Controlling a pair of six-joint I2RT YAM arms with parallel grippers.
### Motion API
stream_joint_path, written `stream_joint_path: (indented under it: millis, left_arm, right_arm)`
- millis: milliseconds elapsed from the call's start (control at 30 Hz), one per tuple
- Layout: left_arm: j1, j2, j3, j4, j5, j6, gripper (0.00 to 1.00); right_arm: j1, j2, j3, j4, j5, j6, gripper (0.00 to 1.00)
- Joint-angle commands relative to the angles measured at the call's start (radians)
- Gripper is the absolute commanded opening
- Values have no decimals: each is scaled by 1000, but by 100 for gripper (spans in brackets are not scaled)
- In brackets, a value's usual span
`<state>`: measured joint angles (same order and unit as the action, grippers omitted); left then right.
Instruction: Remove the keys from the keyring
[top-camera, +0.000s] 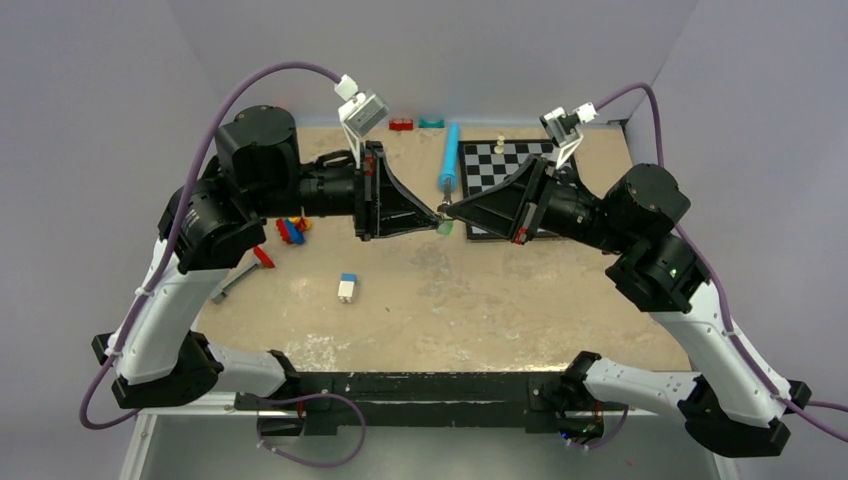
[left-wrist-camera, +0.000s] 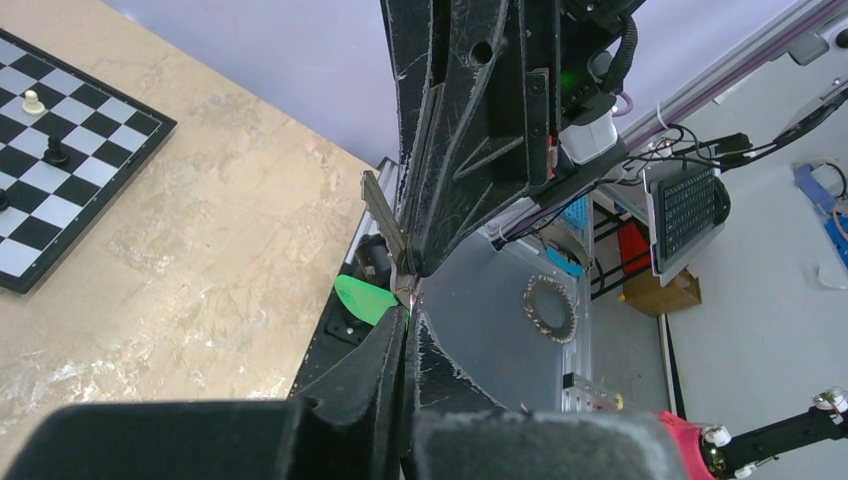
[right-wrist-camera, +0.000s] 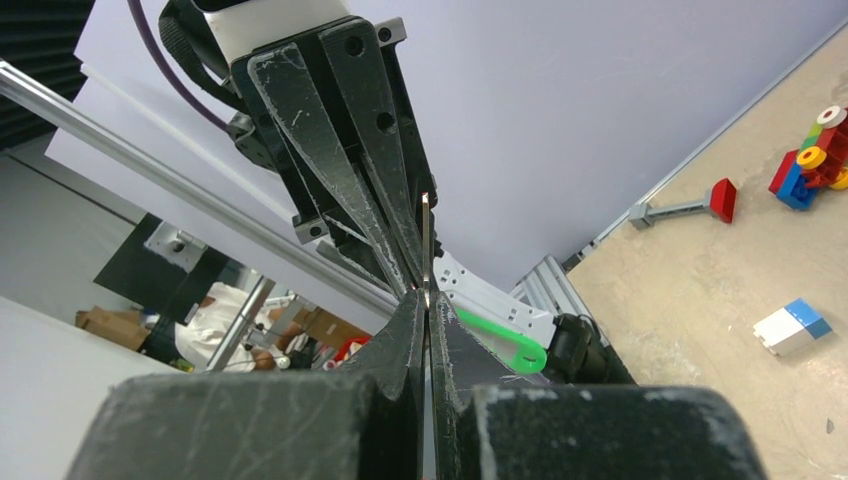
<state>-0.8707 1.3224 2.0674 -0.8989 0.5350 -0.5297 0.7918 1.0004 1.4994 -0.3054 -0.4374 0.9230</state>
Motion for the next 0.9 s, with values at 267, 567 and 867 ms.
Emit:
stream_joint_path:
  millis: [267, 567, 867]
  left_arm:
    - [4, -37, -60, 142, -4, -55, 0]
    - [4, -120, -234, 361, -65, -208, 0]
    - [4, -181, -376, 525, -132, -310, 0]
  right_arm:
    - [4, -4, 3, 76, 1, 22, 0]
    - [4, -18, -29, 121, 4, 47, 0]
    - [6, -29, -54, 153, 9, 66, 0]
